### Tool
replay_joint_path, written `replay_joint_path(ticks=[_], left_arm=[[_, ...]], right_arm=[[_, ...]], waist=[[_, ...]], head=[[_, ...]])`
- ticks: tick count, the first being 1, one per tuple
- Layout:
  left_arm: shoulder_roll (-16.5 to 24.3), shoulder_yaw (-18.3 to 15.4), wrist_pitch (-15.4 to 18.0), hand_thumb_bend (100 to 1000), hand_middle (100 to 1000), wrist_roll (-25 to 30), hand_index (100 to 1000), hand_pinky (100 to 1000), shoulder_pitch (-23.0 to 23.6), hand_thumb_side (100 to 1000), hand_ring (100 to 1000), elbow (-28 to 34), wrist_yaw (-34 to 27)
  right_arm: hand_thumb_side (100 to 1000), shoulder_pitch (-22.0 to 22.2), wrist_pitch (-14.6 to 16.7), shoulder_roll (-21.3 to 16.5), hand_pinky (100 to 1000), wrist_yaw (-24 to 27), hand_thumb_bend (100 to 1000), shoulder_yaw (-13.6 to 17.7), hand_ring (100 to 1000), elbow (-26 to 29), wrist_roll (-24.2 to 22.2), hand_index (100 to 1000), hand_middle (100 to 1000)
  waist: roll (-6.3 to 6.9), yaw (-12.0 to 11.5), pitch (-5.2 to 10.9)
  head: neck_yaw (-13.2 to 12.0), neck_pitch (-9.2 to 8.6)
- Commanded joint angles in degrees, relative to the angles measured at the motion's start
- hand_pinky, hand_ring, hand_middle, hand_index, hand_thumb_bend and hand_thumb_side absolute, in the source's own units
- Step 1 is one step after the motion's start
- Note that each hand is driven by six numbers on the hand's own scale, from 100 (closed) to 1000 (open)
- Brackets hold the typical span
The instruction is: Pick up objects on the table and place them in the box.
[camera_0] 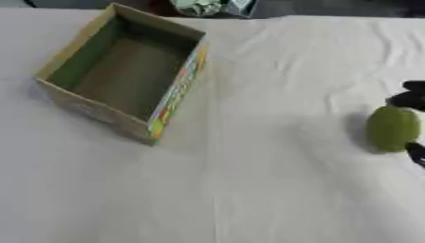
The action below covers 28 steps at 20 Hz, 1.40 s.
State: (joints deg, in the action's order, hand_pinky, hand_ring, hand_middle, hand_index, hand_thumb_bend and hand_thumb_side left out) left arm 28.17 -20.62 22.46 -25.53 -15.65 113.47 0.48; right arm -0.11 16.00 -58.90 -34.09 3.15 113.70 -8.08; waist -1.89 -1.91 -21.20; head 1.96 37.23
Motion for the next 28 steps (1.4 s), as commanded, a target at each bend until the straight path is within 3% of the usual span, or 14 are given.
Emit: replay_joint_path(ticks=[1,13,17,22,28], left_arm=[[1.61,-0.08,0.04,100,574,0.56,731,676,-0.24,576,635,1.12,-0.16],[0.98,0.13,-0.03,100,574,1.51,731,676,-0.18,575,636,1.12,-0.74],[0.76,0.17,-0.09,100,574,1.81,730,676,-0.15,575,636,1.12,-0.93],[0.49,0.16,-0.2,100,575,2.05,730,676,-0.07,574,637,1.12,-1.1],[0.35,0.16,-0.27,100,575,2.34,730,677,0.07,574,638,1.12,-1.18]], right_arm=[[226,-1.33,-3.16,-2.29,938,-0.85,100,0.43,1000,0.89,-0.52,1000,850],[233,-5.86,-9.63,-3.31,970,2.88,100,-2.35,1000,-0.7,-6.99,1000,829],[238,-7.76,-9.74,-3.29,975,4.34,100,-3.15,1000,-5.21,-9.04,1000,825],[367,-9.02,-9.51,-2.85,983,5.52,100,-3.68,1000,-11.49,-10.73,1000,829],[418,-9.23,-9.19,-2.46,989,6.34,100,-3.04,1000,-16.3,-10.7,1000,841]], waist=[[0.16,-0.17,1.15],[0.43,-0.86,1.08],[0.45,-1.12,1.08],[0.47,-1.34,1.0],[0.53,-1.25,0.92]], head=[[0.39,0.03],[1.28,0.02],[1.44,0.01],[1.42,0.0],[1.24,-0.04]])
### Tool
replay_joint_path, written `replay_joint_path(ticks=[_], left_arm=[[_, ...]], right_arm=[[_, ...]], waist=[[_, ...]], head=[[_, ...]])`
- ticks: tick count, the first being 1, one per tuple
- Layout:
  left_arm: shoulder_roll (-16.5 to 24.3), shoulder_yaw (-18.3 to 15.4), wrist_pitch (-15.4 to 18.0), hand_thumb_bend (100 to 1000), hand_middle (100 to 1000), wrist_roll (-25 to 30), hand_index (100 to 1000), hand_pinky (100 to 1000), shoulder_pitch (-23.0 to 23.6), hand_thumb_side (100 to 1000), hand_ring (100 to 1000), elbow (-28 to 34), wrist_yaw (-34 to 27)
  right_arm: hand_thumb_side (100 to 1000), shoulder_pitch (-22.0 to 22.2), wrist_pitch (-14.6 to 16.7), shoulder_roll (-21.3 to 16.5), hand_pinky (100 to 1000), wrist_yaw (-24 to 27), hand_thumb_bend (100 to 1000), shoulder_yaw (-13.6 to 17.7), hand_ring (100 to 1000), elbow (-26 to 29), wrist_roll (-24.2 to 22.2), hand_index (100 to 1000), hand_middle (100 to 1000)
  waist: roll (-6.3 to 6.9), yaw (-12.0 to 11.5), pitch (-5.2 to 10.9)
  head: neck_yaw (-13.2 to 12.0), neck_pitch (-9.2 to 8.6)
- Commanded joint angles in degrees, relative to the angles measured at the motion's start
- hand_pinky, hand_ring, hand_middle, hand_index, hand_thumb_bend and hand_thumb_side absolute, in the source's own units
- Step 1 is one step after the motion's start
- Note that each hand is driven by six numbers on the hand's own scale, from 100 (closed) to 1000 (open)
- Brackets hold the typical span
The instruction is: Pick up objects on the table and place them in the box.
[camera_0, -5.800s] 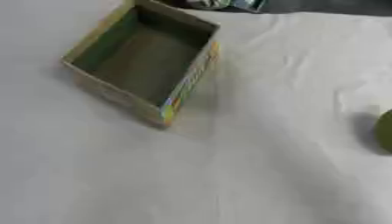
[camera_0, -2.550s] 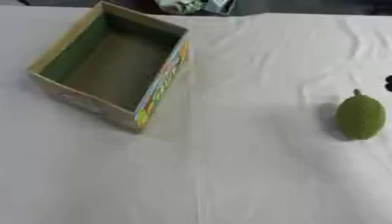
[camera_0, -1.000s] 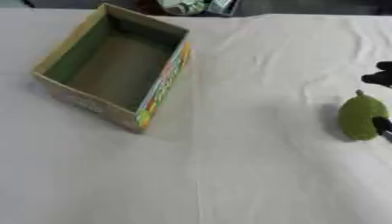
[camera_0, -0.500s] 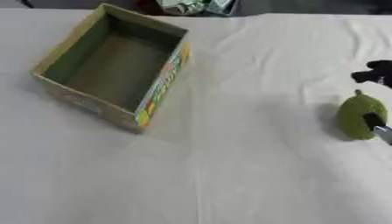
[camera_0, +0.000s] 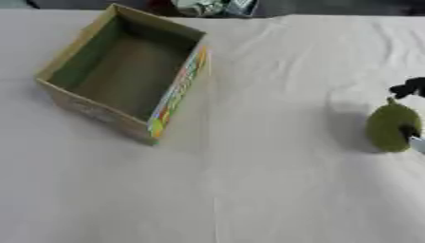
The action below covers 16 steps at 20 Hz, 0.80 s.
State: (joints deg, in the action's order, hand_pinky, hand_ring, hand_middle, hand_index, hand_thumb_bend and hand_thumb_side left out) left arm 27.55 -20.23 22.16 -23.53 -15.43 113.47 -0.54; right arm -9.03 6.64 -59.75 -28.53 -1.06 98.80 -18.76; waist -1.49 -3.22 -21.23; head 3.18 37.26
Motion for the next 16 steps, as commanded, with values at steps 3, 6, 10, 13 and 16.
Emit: replay_joint_path(ticks=[3,6,10,13,16], left_arm=[[0.91,-0.23,0.0,100,576,0.43,730,677,-0.16,574,639,1.12,-0.23],[0.84,-0.22,-0.02,100,576,0.54,730,677,-0.15,574,639,1.12,-0.28],[0.78,-0.18,-0.04,100,576,0.62,730,677,-0.19,574,639,1.12,-0.38],[0.66,-0.1,-0.13,100,576,0.78,730,677,-0.21,573,640,1.12,-0.53],[0.52,0.04,-0.27,100,576,1.08,730,678,-0.25,574,640,1.12,-0.87]], right_arm=[[483,-0.1,0.92,-1.47,993,1.2,100,1.1,1000,-2.28,-0.34,1000,844],[543,0.23,1.79,-1.37,994,1.04,100,0.49,1000,-2.16,-1.41,1000,838],[603,0.57,2.74,-1.17,990,0.37,100,-0.67,1000,-1.6,-2.84,1000,819],[615,0.33,2.84,-0.86,988,0.05,100,-1.73,1000,-1.87,-3.33,1000,815],[625,-0.39,2.67,-0.44,984,-0.38,100,-3.05,1000,-2.93,-3.99,1000,798]], waist=[[0.16,0.15,0.94],[0.19,0.16,0.93],[0.15,0.07,0.92],[0.1,-0.05,0.94],[0.1,-0.27,0.95]], head=[[0.0,-0.09],[0.05,-0.12],[0.08,-0.02],[0.19,-0.03],[0.33,-0.03]])
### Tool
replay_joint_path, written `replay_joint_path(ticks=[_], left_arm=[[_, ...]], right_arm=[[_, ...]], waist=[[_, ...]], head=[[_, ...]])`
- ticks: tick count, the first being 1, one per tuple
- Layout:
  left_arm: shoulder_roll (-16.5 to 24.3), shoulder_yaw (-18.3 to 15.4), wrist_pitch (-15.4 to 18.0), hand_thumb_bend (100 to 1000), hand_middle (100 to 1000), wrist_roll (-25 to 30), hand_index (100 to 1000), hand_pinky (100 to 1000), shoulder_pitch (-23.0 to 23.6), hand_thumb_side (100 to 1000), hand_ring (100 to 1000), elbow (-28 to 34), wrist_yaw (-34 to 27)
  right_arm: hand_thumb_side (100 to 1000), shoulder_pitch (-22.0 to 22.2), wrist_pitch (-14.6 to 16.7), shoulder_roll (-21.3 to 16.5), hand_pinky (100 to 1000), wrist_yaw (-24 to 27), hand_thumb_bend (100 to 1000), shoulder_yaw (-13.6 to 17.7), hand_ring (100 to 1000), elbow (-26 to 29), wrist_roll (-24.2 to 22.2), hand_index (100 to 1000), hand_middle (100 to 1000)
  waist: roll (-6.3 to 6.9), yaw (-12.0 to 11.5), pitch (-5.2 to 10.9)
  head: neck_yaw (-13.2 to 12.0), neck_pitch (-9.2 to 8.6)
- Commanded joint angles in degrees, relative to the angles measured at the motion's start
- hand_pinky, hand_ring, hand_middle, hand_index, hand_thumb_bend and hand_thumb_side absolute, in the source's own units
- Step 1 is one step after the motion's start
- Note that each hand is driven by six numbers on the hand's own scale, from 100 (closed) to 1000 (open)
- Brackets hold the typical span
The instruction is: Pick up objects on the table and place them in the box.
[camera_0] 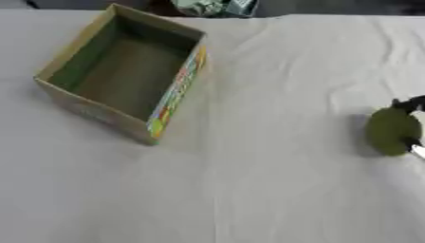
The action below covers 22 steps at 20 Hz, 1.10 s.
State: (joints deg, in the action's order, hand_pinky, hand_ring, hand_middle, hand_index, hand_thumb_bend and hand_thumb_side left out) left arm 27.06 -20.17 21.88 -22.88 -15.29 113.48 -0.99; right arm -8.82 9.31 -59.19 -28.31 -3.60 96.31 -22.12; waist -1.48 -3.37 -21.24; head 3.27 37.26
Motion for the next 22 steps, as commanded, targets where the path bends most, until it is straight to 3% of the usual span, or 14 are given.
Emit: replay_joint_path(ticks=[1,4,5,8,11,14,18,22], left_arm=[[0.98,-0.03,-0.01,100,577,0.51,730,678,-0.39,574,641,1.11,-0.52],[0.93,-0.11,-0.05,100,577,0.59,730,678,-0.37,574,641,1.11,-0.82],[0.91,-0.12,-0.07,100,577,0.62,730,678,-0.4,574,641,1.11,-0.91],[0.85,-0.14,-0.11,100,577,0.67,729,678,-0.46,574,642,1.11,-1.15],[0.83,-0.15,-0.1,100,577,0.7,729,678,-0.46,574,642,1.11,-1.34],[0.8,-0.14,-0.14,100,577,0.79,729,678,-0.43,574,641,1.11,-1.5],[0.79,-0.14,-0.17,100,577,0.94,729,678,-0.35,574,642,1.11,-1.64],[0.79,-0.1,-0.23,100,577,1.14,729,679,-0.34,574,642,1.11,-1.78]], right_arm=[[547,-0.8,0.03,-0.88,981,-0.64,100,-0.79,1000,-0.68,-0.73,981,769],[339,-1.26,0.09,-0.51,967,-0.65,100,-1.4,1000,-1.01,-0.83,926,698],[313,-1.35,-0.02,-0.46,957,-0.7,100,-1.51,1000,-1.07,-0.73,907,671],[319,-1.59,-0.49,-0.35,917,-1.05,100,-1.79,986,-1.13,0.37,828,580],[434,-1.89,-0.53,-0.38,844,-2.19,100,-2.21,888,-0.94,1.92,705,492],[431,-2.11,-1.26,-0.51,795,-4.77,100,-2.26,831,-0.62,5.09,648,449],[333,-1.84,-2.07,-0.51,750,-7.5,100,-2.57,784,0.65,10.63,549,391],[277,-1.55,-1.54,-0.43,738,-5.35,100,-2.74,767,2.22,15.66,473,334]], waist=[[0.1,-0.17,0.95],[0.1,-0.26,0.93],[0.07,-0.27,0.93],[0.02,-0.34,0.96],[-0.02,-0.49,1.0],[-0.07,-0.58,1.04],[-0.15,-0.7,1.08],[-0.21,-0.75,1.12]], head=[[0.26,-0.01],[0.29,0.12],[0.31,0.15],[0.3,0.25],[0.34,0.36],[0.31,0.47],[0.28,0.53],[0.39,0.52]])
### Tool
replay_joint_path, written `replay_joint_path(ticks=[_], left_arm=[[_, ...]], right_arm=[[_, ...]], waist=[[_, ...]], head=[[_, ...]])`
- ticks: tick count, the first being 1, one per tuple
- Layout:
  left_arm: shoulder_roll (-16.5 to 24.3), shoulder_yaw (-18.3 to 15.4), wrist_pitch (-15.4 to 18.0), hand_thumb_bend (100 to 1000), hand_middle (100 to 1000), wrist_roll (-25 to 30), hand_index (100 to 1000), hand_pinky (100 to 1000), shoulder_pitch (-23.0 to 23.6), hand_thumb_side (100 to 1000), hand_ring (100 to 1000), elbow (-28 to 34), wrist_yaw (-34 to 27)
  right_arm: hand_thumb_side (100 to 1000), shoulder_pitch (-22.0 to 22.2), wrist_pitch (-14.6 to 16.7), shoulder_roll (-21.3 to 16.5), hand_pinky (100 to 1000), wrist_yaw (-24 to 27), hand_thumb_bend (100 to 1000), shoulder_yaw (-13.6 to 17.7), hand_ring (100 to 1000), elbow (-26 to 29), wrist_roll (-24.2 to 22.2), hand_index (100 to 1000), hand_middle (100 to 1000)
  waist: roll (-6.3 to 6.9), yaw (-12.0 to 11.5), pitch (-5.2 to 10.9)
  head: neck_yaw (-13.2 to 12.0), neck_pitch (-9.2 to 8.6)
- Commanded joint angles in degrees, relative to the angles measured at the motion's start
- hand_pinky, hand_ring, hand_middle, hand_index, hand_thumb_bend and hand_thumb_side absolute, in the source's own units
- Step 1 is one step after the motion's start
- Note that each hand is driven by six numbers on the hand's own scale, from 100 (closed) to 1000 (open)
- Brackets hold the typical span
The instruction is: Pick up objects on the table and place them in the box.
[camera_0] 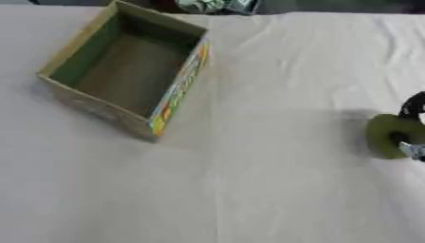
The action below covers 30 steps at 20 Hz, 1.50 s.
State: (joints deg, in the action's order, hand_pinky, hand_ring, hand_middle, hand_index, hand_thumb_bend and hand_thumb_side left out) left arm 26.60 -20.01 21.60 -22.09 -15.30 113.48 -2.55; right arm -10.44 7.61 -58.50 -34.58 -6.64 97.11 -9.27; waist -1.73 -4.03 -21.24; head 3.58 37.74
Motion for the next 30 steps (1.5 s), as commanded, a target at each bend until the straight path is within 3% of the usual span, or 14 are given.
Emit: replay_joint_path(ticks=[1,11,12,13,22,27,28,29,30], left_arm=[[1.28,-0.26,0.04,100,577,0.38,729,679,-0.34,574,642,1.11,-0.25],[1.5,-0.17,0.03,100,578,0.51,729,679,-0.37,574,643,1.11,-0.39],[1.53,-0.15,0.03,100,578,0.52,729,679,-0.39,576,643,1.11,-0.41],[1.55,-0.14,0.02,100,579,0.53,729,679,-0.41,574,643,1.11,-0.43],[1.57,-0.06,-0.15,100,579,0.65,730,679,-0.47,574,644,1.11,-0.65],[1.66,0.16,-0.19,100,580,0.78,730,679,-0.57,573,645,1.11,-0.84],[1.69,0.23,-0.2,100,580,0.85,730,679,-0.61,573,645,1.11,-0.89],[1.72,0.3,-0.21,100,580,0.91,730,679,-0.66,573,645,1.11,-0.93],[1.76,0.38,-0.22,100,580,0.96,730,679,-0.7,573,645,1.11,-1.0]], right_arm=[[265,0.14,0.25,-1.17,740,1.68,100,0.33,768,1.83,4.13,464,328],[217,-0.78,-0.44,-2.24,742,6.57,100,2.68,756,8.62,11.45,475,335],[337,-1.22,-0.78,-2.48,743,7.48,100,2.88,756,9.51,11.65,484,344],[218,-1.66,-1.18,-2.75,743,8.31,100,3.06,756,10.32,11.69,489,349],[221,-7.19,-5.31,-4.61,749,12.44,100,3.48,745,16.42,11.92,560,422],[218,-13.34,-5.78,-4.83,739,11.73,100,2.31,725,17.45,11.15,571,433],[407,-15.14,-5.63,-4.54,736,11.86,100,1.88,717,17.47,10.89,572,439],[210,-17.08,-5.43,-4.17,733,12.01,100,1.41,712,17.47,10.57,572,436],[208,-19.08,-5.3,-3.75,731,12.15,100,0.84,709,17.48,10.1,572,437]], waist=[[0.03,-0.1,1.13],[-0.11,-0.16,1.26],[-0.14,-0.19,1.26],[-0.17,-0.22,1.26],[-0.58,-0.75,1.34],[-0.84,-1.27,1.51],[-0.9,-1.39,1.55],[-0.96,-1.55,1.61],[-1.03,-1.71,1.65]], head=[[0.09,0.03],[0.23,0.09],[0.25,0.1],[0.27,0.1],[0.38,-0.11],[0.43,-0.32],[0.44,-0.35],[0.49,-0.34],[0.52,-0.3]])
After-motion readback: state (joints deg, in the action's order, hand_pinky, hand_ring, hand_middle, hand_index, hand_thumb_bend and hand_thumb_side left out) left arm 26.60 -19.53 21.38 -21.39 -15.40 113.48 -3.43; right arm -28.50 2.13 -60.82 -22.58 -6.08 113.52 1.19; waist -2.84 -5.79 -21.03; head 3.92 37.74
